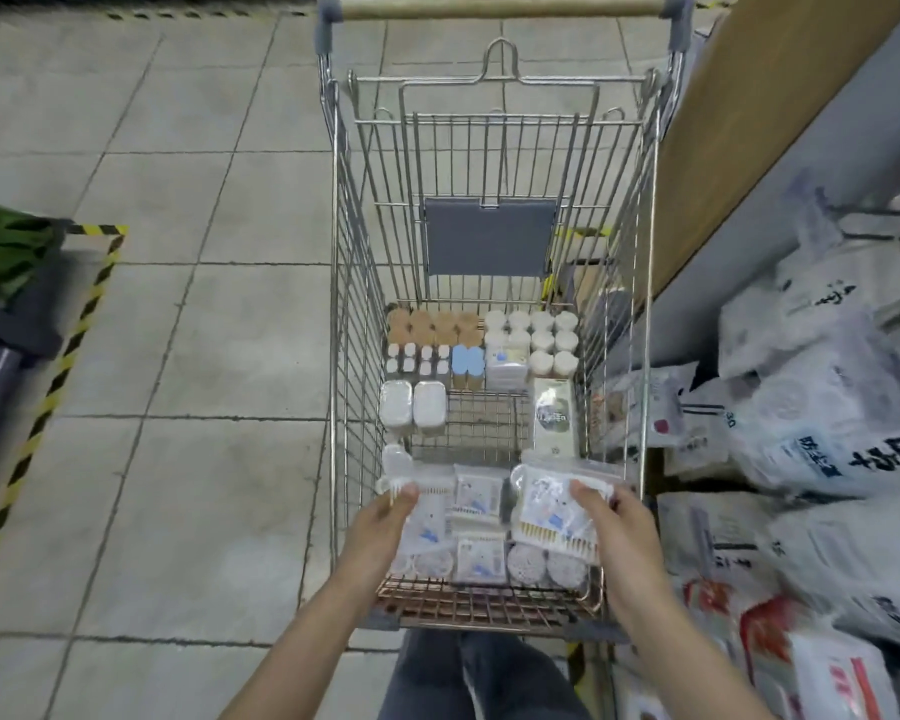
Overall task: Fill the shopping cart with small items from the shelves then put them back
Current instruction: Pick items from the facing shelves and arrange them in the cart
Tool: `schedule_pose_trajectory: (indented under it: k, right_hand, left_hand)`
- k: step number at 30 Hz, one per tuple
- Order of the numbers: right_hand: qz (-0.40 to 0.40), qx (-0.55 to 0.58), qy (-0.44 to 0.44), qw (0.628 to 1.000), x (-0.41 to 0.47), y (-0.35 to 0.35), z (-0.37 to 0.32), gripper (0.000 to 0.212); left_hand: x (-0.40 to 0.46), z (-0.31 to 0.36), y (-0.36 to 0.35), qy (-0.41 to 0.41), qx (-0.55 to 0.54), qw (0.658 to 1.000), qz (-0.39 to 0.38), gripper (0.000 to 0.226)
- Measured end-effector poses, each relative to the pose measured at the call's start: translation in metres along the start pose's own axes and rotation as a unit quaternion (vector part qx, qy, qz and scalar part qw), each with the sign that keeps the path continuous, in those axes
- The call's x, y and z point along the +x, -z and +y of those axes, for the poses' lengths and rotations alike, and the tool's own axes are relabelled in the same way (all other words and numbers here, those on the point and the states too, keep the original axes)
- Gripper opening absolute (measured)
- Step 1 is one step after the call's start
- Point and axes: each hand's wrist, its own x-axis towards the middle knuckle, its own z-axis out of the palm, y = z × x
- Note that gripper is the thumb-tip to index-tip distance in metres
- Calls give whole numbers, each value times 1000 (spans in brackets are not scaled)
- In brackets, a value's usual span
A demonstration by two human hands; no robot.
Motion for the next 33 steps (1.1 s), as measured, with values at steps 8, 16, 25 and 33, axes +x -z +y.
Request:
schedule_pose_trajectory:
  k: [8, 16, 25, 33]
  right_hand:
    - [7, -19, -15, 1000, 52, -13, 31, 14]
    - [0, -51, -15, 999, 92, -20, 54, 17]
    - [-27, -146, 19, 989, 144, -34, 75, 18]
    - [-105, -280, 43, 953, 184, -58, 105, 13]
  left_hand:
    - [83, -60, -19, 3, 122, 992, -19, 12]
    - [122, -110, -58, 31, 219, 975, -2, 24]
    - [152, -131, -79, 62, 340, 938, 0, 14]
    - [155, -149, -90, 55, 383, 921, 34, 20]
